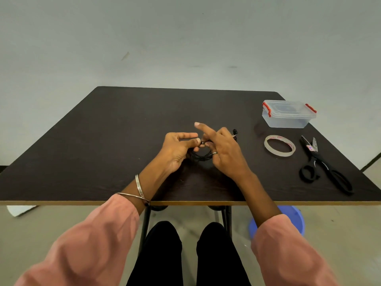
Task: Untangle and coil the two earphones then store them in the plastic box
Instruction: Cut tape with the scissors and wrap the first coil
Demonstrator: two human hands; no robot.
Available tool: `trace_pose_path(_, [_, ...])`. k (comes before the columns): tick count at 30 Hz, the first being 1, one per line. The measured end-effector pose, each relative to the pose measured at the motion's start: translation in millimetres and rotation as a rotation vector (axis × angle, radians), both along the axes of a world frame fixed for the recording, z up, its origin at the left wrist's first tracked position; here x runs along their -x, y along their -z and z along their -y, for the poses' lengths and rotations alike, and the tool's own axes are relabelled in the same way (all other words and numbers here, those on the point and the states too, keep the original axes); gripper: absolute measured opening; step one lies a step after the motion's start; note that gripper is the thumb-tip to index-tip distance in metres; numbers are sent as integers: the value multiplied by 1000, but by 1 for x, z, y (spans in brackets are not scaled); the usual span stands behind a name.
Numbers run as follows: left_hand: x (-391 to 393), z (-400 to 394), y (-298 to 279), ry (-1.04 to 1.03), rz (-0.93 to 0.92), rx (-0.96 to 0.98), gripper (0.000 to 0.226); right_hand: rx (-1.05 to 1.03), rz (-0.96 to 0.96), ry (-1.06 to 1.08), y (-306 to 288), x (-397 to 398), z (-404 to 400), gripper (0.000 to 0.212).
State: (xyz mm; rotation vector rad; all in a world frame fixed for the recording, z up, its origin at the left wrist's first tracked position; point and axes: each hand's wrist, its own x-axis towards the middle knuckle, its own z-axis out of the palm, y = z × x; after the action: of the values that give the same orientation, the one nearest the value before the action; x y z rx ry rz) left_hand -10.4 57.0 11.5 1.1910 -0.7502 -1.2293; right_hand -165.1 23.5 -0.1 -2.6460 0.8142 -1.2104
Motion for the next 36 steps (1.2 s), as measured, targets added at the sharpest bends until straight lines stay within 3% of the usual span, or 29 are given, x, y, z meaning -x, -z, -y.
trace_pose_path(3, [1, 1, -2, 13, -6, -15, 26, 8, 30, -4, 3, 0, 1, 85])
trace_pose_path(8, [0, 3, -3, 2, 40, -5, 25, -254, 194, -45, 3, 2, -3, 85])
trace_pose_path(14, [1, -2, -3, 60, 78, -41, 23, -252, 149, -48, -4, 6, -3, 87])
trace_pose_path(19, [-9, 0, -5, 32, 442, -25, 3, -591, 361, -40, -4, 0, 2, 75])
trace_pose_path(23, [-20, 1, -4, -119, 819, -23, 10, -760, 465, 3, 0, -6, 5, 40])
trace_pose_path(26, [-31, -2, 3, -250, 944, -27, 12, -784, 420, 74, 6, -8, 1, 22])
trace_pose_path(31, [-46, -3, 15, -385, 1069, -113, 13, -599, 172, 200, 16, -6, -3, 14])
trace_pose_path(36, [-49, -4, 13, -364, 1036, -141, 9, -536, 91, 234, 15, -7, -5, 12])
